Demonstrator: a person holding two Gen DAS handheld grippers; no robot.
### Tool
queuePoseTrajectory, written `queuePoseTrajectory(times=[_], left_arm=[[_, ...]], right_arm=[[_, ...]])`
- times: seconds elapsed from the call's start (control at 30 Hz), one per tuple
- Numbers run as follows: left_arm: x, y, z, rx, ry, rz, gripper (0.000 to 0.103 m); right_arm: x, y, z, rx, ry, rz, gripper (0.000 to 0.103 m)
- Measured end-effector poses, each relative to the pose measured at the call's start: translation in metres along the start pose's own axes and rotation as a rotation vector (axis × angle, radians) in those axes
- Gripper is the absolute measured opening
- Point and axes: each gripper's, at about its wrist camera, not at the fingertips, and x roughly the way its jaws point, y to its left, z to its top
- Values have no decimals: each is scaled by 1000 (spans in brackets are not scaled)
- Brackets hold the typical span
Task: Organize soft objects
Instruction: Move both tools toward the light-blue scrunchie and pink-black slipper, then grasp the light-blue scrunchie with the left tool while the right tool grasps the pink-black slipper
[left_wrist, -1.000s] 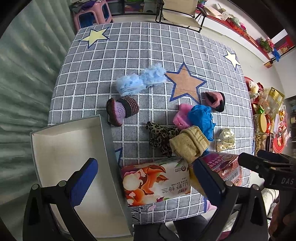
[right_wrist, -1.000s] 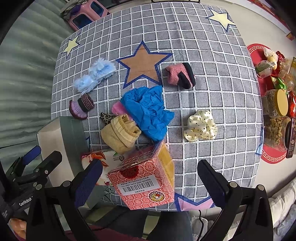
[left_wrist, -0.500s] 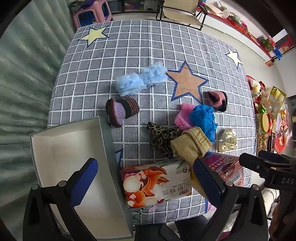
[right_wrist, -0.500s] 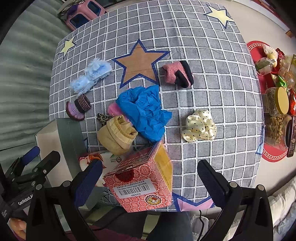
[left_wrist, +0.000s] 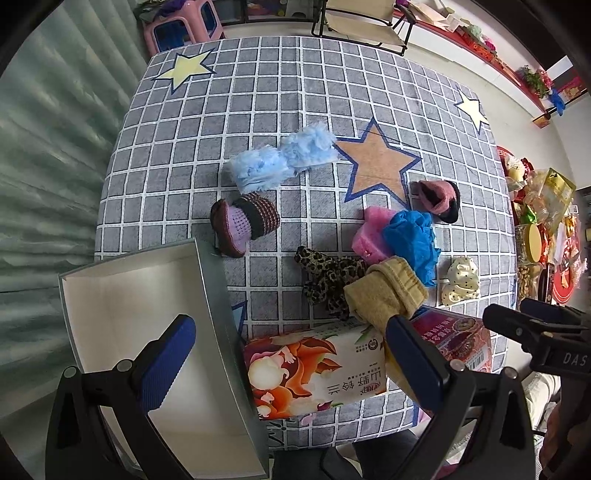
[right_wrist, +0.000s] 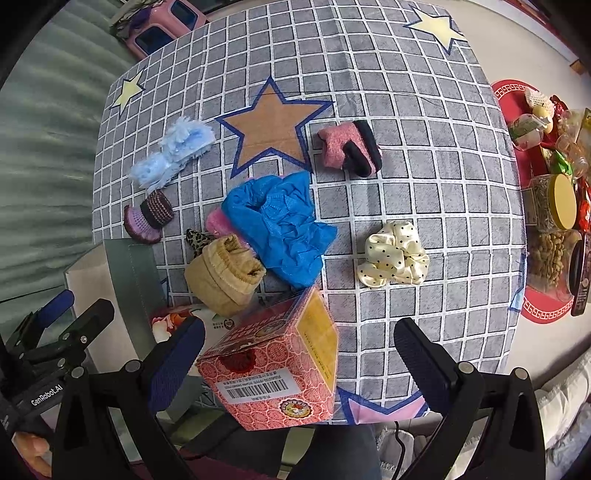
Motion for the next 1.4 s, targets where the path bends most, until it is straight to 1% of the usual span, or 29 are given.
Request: queuePoseTrajectory(times=[0.2, 0.43, 0.57, 0.7, 1.03, 1.2, 1.4], left_arm=[[3, -2, 3, 9, 24, 1, 103], [5, -7, 5, 12, 11, -18, 103], [5, -9, 7, 16, 3, -17, 103], [9, -9, 11, 23, 13, -10, 103], [29, -14, 36, 64, 21, 28, 103], [45, -21, 55, 102, 4, 56, 103], [70, -28, 84, 132, 5, 87, 103]], right_arm=[[3, -6, 2, 13, 4, -4, 103], [6, -11, 2, 20, 5, 2, 103], [6, -12, 3, 18, 2, 5, 103], [8, -14, 4, 18, -4, 9, 103], [16, -28, 17, 36, 21, -28, 103], [22, -34, 32, 34, 21, -42, 103], [34, -39, 57, 35, 16, -39, 103]])
